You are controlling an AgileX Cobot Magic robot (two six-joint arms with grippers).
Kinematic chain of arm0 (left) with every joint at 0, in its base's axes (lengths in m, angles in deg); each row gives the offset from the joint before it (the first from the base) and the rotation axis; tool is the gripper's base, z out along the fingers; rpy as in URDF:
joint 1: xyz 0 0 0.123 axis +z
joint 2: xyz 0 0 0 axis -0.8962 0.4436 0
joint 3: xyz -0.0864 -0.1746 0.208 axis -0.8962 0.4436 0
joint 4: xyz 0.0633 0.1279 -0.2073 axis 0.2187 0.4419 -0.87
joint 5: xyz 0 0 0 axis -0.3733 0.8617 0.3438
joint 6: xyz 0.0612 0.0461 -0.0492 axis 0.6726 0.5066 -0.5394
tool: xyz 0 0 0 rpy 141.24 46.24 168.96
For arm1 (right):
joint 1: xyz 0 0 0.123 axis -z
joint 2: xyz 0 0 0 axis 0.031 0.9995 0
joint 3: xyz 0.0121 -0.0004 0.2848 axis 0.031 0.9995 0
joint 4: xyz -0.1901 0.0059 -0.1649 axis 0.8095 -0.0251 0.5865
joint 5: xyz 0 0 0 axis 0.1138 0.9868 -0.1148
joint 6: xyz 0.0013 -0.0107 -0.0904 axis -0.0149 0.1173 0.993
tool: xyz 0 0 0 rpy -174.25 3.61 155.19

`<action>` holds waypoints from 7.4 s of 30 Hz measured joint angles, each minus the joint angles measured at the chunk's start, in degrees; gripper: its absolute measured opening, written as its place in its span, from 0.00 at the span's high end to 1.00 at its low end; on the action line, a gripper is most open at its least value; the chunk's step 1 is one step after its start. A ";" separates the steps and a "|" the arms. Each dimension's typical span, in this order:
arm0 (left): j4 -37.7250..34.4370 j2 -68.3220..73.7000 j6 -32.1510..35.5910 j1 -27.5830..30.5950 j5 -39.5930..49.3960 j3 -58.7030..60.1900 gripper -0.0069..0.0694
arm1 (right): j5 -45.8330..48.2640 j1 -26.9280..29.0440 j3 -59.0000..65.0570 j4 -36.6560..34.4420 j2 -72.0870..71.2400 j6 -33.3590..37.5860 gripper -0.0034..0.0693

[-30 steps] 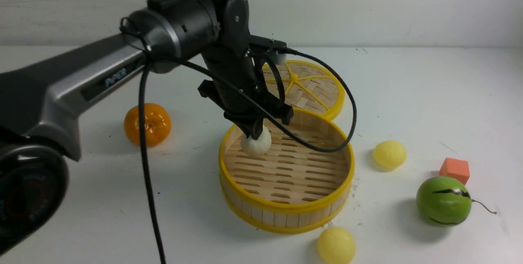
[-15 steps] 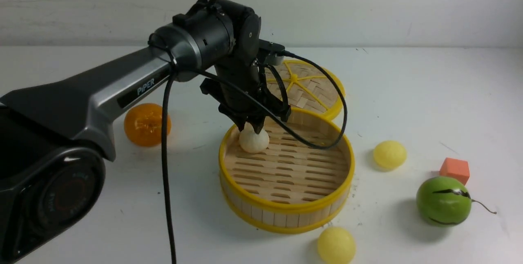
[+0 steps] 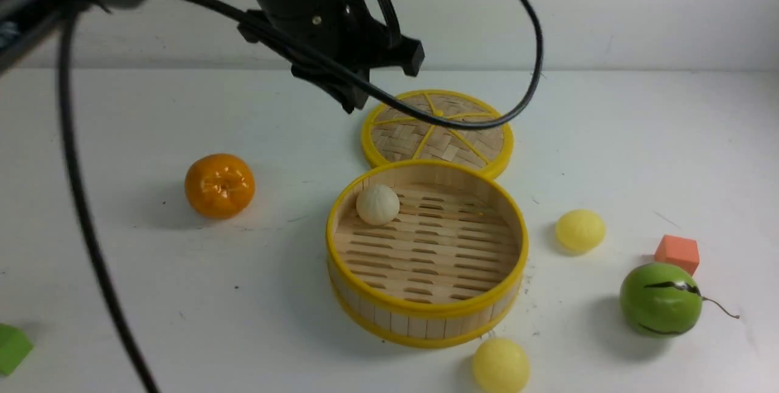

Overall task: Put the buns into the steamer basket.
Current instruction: Use the right arm to grab a steamed stuffed bun, then use the right arm to put the steamed stuffed bun into the steamer, then use the right arm to grab a steamed stuffed bun, then use the right arm to put the steamed stuffed bun into the steamer

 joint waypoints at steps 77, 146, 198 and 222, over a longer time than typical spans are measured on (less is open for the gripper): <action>-12.91 -98.21 -3.22 -6.73 -57.15 110.26 0.93 | 33.49 -31.62 -56.41 -17.95 78.93 5.89 0.69; -12.91 -98.21 -3.22 -6.73 -57.13 110.26 0.85 | 35.05 -30.80 -98.46 -14.73 112.00 8.56 0.94; -12.91 -98.21 -3.22 -6.73 -57.13 110.26 0.79 | 31.70 -10.58 -97.77 -12.90 120.74 10.29 0.52; -12.91 -98.21 -3.22 -6.73 -57.13 110.26 0.77 | 33.56 -10.76 -100.21 -11.58 123.42 10.67 0.94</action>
